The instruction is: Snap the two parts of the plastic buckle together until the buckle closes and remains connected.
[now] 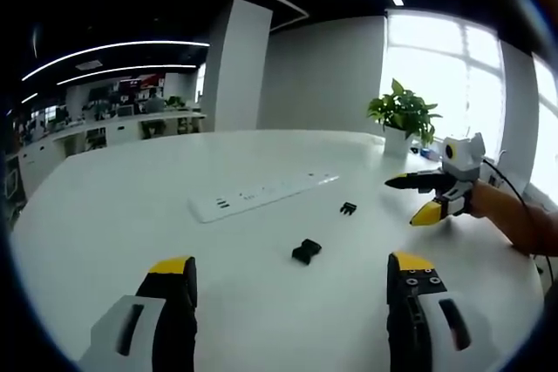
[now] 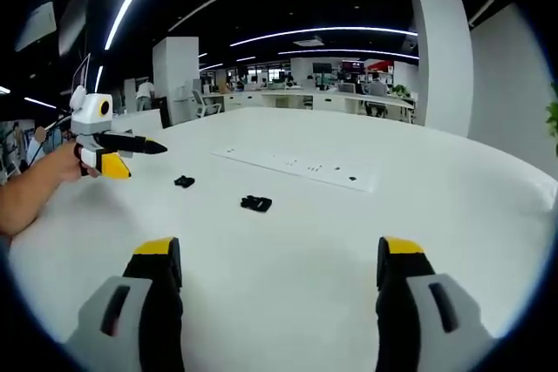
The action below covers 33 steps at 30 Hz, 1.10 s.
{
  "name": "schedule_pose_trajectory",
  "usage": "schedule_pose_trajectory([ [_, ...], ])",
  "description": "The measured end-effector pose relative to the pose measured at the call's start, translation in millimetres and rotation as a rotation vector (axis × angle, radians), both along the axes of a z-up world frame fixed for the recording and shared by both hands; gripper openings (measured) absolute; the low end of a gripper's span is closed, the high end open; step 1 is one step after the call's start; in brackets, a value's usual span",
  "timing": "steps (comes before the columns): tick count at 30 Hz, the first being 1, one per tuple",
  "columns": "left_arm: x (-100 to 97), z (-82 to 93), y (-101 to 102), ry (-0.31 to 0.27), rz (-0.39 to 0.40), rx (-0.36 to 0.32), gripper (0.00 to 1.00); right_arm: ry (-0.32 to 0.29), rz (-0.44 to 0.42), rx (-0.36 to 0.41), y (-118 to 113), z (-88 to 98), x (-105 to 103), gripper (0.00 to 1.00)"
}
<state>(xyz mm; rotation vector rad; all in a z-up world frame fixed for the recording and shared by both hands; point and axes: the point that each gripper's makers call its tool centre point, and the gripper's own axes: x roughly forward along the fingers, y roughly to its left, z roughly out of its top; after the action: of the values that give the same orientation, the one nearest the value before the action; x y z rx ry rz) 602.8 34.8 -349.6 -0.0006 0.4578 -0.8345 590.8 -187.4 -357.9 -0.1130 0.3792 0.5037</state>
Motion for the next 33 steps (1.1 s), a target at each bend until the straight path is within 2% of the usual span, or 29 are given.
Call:
schedule_pose_trajectory([
  [33, 18.2, -1.2, -6, 0.01, -0.015, -0.014, 0.9, -0.006, -0.008, 0.024, -3, 6.1, 22, 0.91],
])
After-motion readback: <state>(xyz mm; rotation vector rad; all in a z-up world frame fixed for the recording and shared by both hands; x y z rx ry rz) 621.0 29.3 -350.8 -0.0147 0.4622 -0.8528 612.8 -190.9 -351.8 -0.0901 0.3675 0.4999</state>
